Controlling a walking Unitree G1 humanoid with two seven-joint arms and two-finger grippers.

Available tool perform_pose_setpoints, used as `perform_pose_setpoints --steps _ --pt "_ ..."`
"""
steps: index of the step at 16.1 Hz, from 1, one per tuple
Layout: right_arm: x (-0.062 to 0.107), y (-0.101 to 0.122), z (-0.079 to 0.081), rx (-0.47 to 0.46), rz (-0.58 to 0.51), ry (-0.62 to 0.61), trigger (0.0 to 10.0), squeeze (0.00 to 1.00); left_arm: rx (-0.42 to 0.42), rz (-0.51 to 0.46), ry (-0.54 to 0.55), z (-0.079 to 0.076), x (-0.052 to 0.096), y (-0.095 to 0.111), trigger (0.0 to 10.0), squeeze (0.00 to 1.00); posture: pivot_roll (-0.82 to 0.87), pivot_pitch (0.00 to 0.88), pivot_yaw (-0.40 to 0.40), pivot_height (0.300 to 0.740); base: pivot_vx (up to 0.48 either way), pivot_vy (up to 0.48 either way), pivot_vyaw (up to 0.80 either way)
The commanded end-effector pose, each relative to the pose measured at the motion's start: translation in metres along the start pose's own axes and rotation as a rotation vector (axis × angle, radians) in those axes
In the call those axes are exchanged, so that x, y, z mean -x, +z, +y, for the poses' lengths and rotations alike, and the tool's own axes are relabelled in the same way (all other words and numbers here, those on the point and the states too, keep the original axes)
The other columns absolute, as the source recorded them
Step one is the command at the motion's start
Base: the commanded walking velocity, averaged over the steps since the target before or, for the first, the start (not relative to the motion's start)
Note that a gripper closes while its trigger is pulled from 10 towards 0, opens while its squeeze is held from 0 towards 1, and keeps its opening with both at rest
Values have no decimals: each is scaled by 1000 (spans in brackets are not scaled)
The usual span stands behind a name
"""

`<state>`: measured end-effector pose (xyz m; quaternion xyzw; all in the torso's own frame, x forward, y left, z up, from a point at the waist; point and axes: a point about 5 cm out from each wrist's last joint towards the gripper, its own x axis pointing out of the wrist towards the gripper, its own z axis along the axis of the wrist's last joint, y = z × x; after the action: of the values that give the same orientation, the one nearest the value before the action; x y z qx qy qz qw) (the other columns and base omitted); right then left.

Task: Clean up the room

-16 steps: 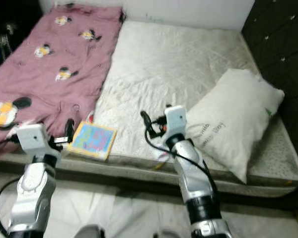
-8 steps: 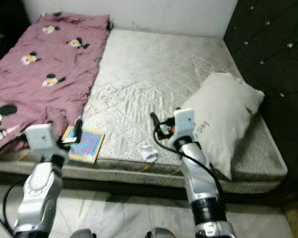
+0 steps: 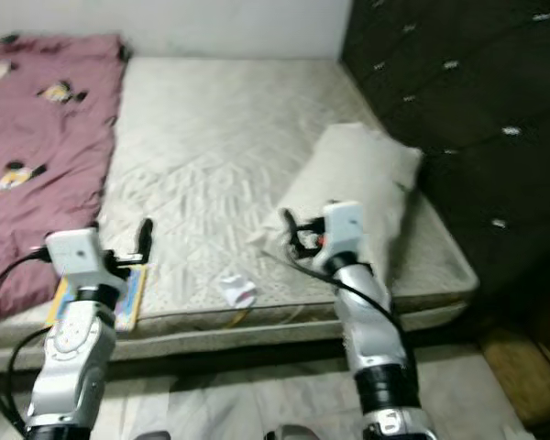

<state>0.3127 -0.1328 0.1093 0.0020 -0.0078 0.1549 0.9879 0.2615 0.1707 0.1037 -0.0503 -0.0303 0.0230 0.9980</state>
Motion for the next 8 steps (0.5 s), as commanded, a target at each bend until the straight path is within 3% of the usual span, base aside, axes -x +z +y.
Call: perform_pose_setpoints --steps 1,4,8 --pt "1 0 -3 6 0 -3 10000 0 -2 9 -1 -2 1 -2 10000 0 -13 48 -44 740 0 0 0" --pt "0 1 -2 31 -2 12 10000 0 3 2 -18 -3 2 -2 10000 0 -13 47 -43 740 0 0 0" --pt "0 2 0 34 -12 21 10000 0 6 -1 -27 -4 2 -1 10000 0 -13 48 -42 740 340 0 775"
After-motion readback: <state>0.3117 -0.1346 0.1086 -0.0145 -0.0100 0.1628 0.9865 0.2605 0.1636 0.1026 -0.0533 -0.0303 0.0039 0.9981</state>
